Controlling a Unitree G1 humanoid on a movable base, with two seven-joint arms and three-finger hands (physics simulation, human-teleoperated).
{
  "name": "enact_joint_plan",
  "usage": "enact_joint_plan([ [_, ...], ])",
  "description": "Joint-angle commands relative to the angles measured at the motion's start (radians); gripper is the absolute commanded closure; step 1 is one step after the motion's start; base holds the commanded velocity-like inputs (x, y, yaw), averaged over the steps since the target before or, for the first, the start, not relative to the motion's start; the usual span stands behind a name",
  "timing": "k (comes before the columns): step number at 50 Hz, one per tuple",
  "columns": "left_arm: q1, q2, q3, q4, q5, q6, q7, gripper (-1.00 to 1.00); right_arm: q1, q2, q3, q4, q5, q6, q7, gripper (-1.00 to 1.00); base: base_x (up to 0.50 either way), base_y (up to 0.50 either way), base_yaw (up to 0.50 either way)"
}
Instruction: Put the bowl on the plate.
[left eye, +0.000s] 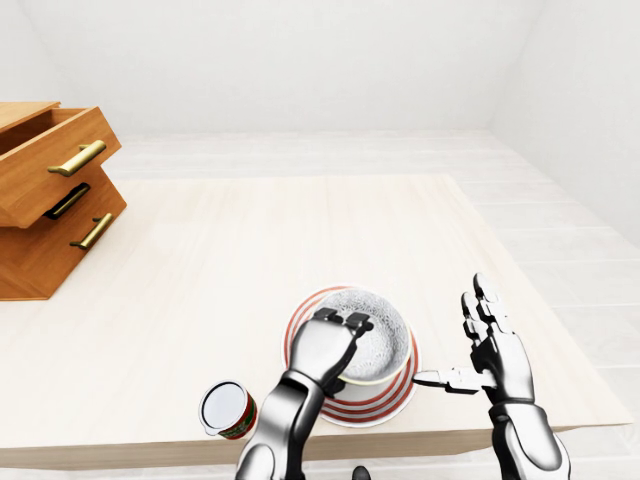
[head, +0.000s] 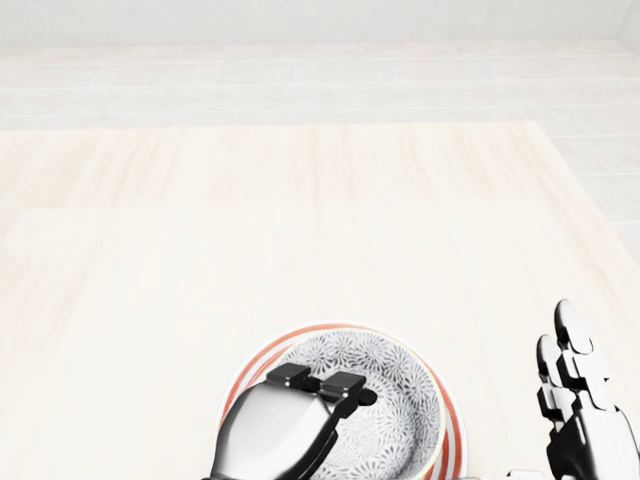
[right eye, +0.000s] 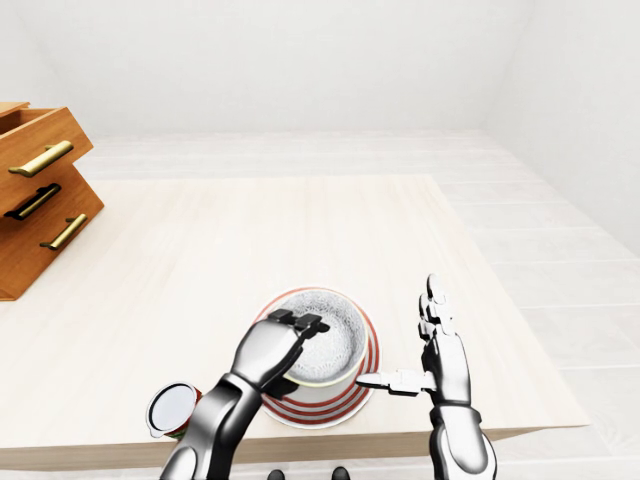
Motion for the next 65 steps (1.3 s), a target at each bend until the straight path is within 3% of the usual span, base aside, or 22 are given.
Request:
enact_joint_plan([
  [1,0.028,0.018,0.002,-0.057,0.009,0.012,-0.034,-0.28,-0.004,-0.002,0.001,0.002,0.002,0.000,0.000,-1.00,0.00,0.00,0.00],
  [3,0.033,0.022,0.002,-0.068,0.010,0.014,-0.040,-0.21,-0.003,-0.003,0.000,0.001,0.002,0.000,0.000,-1.00,0.00,0.00,0.00],
  [33,0.118,0.083,0.008,-0.189,0.025,0.032,-0.070,-0.19,-0.008,-0.004,0.008,0.003,0.001,-0.001,-0.004,-1.00,0.00,0.00,0.00],
  [53,0.108,0.075,0.024,-0.235,0.034,0.032,-0.119,-0.16,-0.012,-0.009,0.015,0.016,0.001,-0.007,-0.011,-1.00,0.00,0.00,0.00],
  [65,0.114,0.074,0.037,-0.325,0.050,0.032,-0.190,-0.17,-0.006,-0.009,0.015,0.014,0.004,-0.012,-0.009,-1.00,0.00,0.00,0.00],
])
